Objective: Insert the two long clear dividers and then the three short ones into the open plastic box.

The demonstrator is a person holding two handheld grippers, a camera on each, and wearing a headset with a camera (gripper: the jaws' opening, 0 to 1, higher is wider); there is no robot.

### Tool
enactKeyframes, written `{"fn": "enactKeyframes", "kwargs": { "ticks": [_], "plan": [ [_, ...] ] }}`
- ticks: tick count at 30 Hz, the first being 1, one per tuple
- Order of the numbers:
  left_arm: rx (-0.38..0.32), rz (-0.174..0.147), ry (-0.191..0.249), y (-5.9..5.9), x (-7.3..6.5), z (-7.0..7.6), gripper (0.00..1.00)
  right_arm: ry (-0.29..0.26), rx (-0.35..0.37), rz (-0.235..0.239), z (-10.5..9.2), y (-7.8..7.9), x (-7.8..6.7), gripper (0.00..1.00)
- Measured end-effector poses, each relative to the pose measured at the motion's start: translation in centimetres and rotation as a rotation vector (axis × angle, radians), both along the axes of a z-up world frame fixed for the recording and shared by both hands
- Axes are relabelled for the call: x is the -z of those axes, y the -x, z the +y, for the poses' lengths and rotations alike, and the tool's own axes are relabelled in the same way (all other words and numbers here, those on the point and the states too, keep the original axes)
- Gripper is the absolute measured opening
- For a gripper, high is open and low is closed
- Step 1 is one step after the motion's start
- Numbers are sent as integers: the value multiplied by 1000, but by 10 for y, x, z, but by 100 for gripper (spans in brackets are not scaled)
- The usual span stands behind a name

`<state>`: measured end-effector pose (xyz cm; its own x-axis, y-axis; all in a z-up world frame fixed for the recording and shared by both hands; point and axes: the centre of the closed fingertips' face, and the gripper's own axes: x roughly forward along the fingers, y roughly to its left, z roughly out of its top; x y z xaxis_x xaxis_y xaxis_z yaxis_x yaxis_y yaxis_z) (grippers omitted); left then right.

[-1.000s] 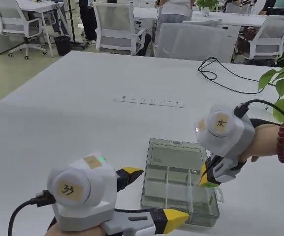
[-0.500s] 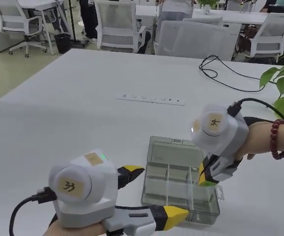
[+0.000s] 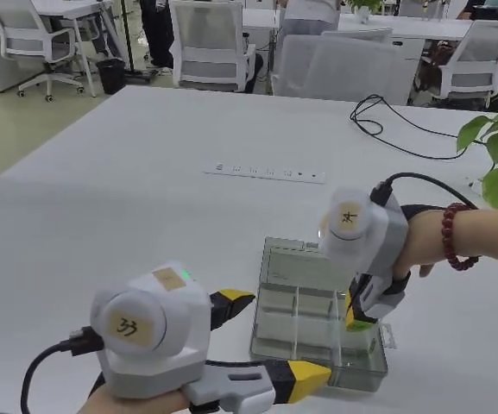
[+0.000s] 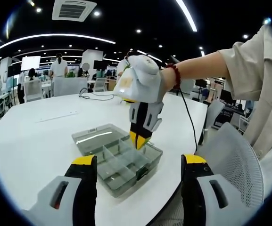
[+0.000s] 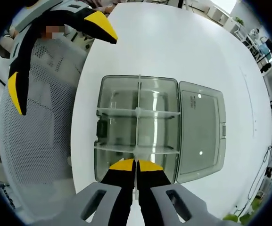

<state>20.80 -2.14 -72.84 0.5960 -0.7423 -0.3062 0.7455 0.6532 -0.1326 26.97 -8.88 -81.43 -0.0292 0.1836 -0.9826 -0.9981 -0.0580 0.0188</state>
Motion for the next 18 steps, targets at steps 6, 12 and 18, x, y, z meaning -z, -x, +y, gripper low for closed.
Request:
{"fn": "enactKeyframes", "kwargs": {
  "ticks": [6,12,18],
  "plan": [
    [1,0,-7,0,1,0,73,8,0,6,-1,0,2,2],
    [0,2,-6,0,1,0,72,24,5,4,1,0,2,2],
    [3,2,-8,0,2,-1,72,37,25,9,0,0,1,2]
  ]
}}
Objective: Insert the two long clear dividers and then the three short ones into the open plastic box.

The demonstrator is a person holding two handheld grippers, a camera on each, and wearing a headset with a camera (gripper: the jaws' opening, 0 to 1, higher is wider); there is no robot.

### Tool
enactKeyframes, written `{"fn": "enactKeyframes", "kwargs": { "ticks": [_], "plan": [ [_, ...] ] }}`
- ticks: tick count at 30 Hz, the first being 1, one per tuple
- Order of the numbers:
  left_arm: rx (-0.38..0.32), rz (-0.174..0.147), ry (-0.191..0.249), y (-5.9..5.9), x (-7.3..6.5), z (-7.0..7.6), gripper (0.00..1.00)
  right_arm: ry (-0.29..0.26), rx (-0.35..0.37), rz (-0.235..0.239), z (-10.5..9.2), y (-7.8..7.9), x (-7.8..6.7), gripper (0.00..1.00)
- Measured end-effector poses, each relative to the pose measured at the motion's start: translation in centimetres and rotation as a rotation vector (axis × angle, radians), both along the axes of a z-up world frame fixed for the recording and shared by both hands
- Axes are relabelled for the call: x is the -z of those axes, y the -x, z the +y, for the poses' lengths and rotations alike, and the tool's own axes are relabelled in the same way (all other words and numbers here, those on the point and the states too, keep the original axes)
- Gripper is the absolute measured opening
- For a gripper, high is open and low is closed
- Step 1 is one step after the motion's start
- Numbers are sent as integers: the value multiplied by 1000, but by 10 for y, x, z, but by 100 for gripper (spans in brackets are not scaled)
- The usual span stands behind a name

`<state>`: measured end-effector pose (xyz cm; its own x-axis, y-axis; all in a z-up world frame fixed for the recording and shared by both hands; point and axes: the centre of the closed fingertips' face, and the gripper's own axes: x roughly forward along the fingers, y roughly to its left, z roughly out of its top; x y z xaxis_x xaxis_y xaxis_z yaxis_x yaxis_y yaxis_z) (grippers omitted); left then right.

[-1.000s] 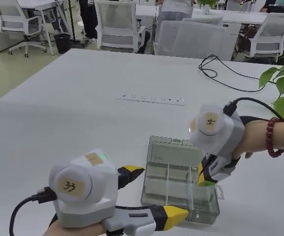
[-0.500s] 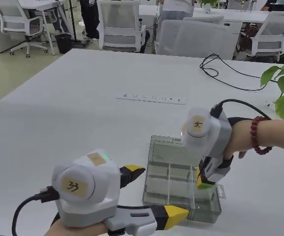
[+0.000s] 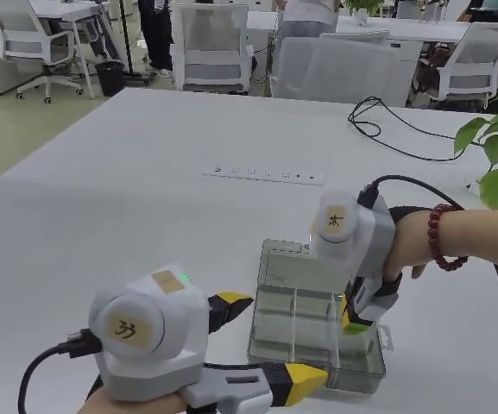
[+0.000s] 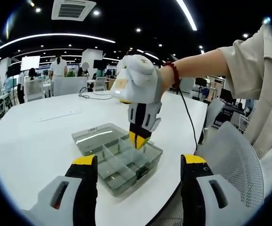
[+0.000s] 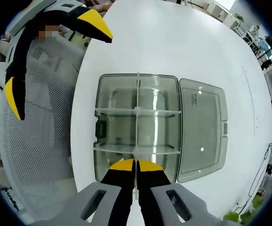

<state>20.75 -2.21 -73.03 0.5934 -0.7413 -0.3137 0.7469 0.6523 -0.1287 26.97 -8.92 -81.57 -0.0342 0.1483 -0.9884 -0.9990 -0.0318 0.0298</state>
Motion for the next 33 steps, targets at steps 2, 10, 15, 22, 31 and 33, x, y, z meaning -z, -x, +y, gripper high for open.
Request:
{"fn": "enactKeyframes", "kwargs": {
  "ticks": [2,10,15,22,31,33],
  "plan": [
    [0,0,0,0,0,0,72,0,8,3,0,0,1,2],
    [0,1,0,0,0,1,71,-1,18,1,-1,-1,8,2],
    [1,1,-2,0,0,0,71,-13,46,11,-1,-1,15,2],
    [-2,1,-4,0,0,1,71,-14,55,17,0,-1,23,2],
    [-13,-4,-10,-1,0,3,71,-17,60,12,0,0,25,2],
    [-15,-5,-13,-1,0,4,70,-18,55,6,0,0,25,3]
  ]
}}
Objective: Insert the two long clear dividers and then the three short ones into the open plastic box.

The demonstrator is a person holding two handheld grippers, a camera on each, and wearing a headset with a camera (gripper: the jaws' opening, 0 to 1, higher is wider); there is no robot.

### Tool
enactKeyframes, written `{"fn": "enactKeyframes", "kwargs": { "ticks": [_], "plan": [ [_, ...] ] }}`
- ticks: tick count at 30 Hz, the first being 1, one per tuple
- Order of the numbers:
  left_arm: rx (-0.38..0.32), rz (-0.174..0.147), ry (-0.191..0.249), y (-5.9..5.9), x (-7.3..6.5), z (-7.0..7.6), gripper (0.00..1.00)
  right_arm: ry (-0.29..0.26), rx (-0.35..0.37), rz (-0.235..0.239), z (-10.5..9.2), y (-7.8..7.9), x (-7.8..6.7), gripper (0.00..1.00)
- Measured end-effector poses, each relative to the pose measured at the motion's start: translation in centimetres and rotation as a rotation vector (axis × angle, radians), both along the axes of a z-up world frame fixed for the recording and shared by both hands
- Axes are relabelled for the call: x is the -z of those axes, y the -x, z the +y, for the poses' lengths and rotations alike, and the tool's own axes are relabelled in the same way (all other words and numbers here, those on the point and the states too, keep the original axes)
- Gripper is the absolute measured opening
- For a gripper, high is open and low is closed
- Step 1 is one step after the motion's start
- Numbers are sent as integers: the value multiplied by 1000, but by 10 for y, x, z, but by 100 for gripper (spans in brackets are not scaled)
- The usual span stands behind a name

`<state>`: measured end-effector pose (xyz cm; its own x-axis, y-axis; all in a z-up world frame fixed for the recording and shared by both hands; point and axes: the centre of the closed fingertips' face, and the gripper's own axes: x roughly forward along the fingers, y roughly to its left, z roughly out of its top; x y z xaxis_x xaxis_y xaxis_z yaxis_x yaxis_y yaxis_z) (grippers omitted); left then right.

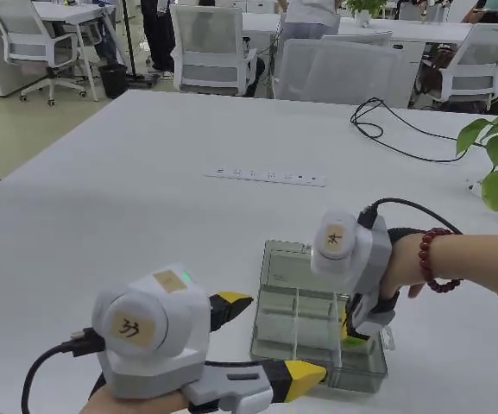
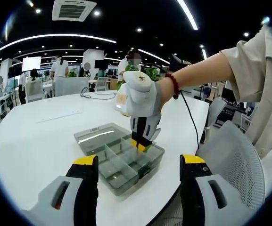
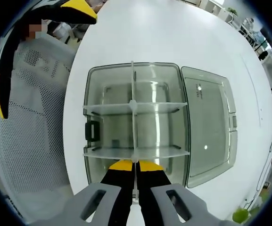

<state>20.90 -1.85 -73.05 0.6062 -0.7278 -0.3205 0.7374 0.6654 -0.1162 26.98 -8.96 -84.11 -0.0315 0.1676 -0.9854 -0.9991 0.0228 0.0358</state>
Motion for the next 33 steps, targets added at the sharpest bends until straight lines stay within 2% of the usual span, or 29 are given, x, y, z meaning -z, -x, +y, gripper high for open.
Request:
{"fn": "enactKeyframes", "kwargs": {
  "ticks": [3,8,11,16,18,19,20,22,23,24,27,30,32,33],
  "plan": [
    [-4,0,-8,-1,1,1,70,-9,29,-9,0,-1,0,3],
    [-14,4,-23,-3,3,5,70,-55,76,-14,1,-1,-3,4],
    [-13,5,-27,-3,2,5,70,-93,93,-28,4,0,-8,7],
    [-7,-1,-65,-2,3,7,71,-146,103,-54,4,4,-16,14],
    [-12,-1,-74,-4,2,11,70,-196,119,-64,6,5,-22,16],
    [-17,-2,-74,-5,1,13,70,-241,114,-89,9,4,-26,17],
    [-20,-3,-71,-5,-1,14,70,-234,111,-109,5,3,-27,18],
    [-24,-4,-70,-5,-3,16,71,-276,114,-127,5,5,-33,22],
    [-26,-6,-77,-5,-3,18,71,-310,137,-124,6,7,-36,24],
    [-27,-7,-84,-5,-3,19,71,-309,145,-124,3,9,-38,25],
    [-33,-5,-86,-5,-5,21,71,-359,184,-146,0,12,-46,29],
    [-37,3,-94,-4,-5,23,72,-450,263,-165,-1,15,-60,34],
    [-38,4,-109,-3,-4,25,72,-471,291,-165,-2,16,-63,38],
    [-38,4,-120,-2,-4,26,73,-512,315,-164,-3,20,-69,41]
  ]
}}
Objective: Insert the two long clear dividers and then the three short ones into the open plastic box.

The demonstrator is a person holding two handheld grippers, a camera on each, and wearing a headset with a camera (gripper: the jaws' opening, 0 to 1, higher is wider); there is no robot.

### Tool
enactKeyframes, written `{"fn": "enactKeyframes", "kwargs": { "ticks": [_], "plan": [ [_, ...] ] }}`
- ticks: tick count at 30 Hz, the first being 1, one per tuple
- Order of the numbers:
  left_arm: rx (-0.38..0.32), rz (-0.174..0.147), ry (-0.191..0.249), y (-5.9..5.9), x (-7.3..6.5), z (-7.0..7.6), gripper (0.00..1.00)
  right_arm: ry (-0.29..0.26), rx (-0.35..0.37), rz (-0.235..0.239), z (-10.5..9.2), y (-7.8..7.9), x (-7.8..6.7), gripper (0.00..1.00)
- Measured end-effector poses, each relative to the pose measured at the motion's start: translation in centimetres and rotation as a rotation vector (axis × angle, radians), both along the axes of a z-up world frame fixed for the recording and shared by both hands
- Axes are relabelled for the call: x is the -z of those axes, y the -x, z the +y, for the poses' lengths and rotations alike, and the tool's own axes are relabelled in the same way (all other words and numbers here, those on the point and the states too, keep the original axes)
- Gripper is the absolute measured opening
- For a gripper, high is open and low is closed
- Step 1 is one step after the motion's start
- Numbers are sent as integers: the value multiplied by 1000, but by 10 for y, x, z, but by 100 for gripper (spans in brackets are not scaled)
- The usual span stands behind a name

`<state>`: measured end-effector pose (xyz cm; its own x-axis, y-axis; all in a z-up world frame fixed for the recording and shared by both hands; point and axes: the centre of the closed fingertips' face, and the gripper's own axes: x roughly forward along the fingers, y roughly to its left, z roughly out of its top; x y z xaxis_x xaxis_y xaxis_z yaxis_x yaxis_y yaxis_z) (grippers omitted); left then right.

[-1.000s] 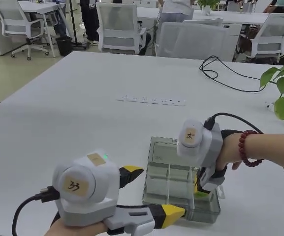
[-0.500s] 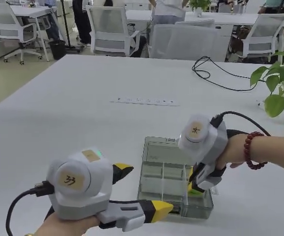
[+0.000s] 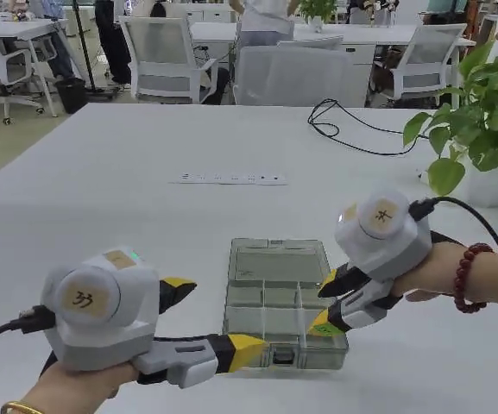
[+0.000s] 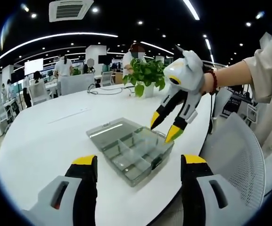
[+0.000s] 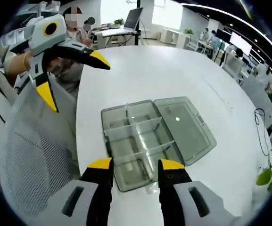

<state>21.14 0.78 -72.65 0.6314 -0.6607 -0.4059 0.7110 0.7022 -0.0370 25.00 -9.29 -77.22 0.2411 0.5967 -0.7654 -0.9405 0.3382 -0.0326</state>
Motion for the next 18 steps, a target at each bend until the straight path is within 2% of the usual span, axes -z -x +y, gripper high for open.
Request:
{"fn": "enactKeyframes", "kwargs": {
  "ticks": [6,11,14,18],
  "plan": [
    [-7,7,7,3,-3,3,73,-98,108,-16,-10,12,-14,50],
    [-9,24,1,6,-1,5,74,-106,153,-75,-22,19,-16,55],
    [-11,31,-10,7,1,7,75,-148,216,-62,-26,23,-16,59],
    [-27,41,-19,7,4,10,75,-189,250,-57,-29,27,-19,64]
  ]
}}
